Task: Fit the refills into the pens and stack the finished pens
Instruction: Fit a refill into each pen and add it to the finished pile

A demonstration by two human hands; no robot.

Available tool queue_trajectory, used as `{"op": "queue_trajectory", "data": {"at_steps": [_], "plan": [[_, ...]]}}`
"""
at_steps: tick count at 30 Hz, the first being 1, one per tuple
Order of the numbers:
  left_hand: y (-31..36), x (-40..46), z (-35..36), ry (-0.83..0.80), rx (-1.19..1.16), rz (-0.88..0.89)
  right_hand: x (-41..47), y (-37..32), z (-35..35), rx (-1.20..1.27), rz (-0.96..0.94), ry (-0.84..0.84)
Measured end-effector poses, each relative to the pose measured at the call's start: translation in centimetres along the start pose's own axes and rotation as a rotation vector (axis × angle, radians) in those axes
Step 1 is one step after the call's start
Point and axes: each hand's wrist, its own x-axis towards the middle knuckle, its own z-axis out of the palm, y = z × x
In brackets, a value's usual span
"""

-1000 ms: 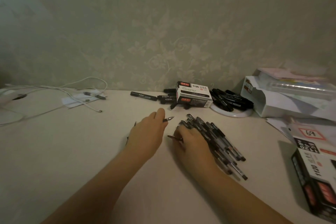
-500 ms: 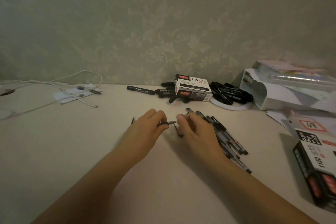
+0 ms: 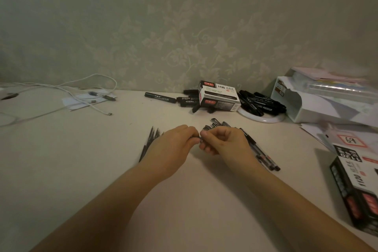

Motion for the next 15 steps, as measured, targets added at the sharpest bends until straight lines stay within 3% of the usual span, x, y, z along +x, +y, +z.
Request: {"op": "queue_trajectory", "data": {"at_steps": [6, 15], "plan": [[-0.84, 0.03, -0.35, -0.059, -0.256, -0.081, 0.21, -0.06, -0.01, 0.020, -0.065, -0.076], [-0.92, 0.02, 0.31, 0.010, -0.142, -0.028, 0.41, 0.34, 0.43, -0.132, -0.029, 0.018]]}}
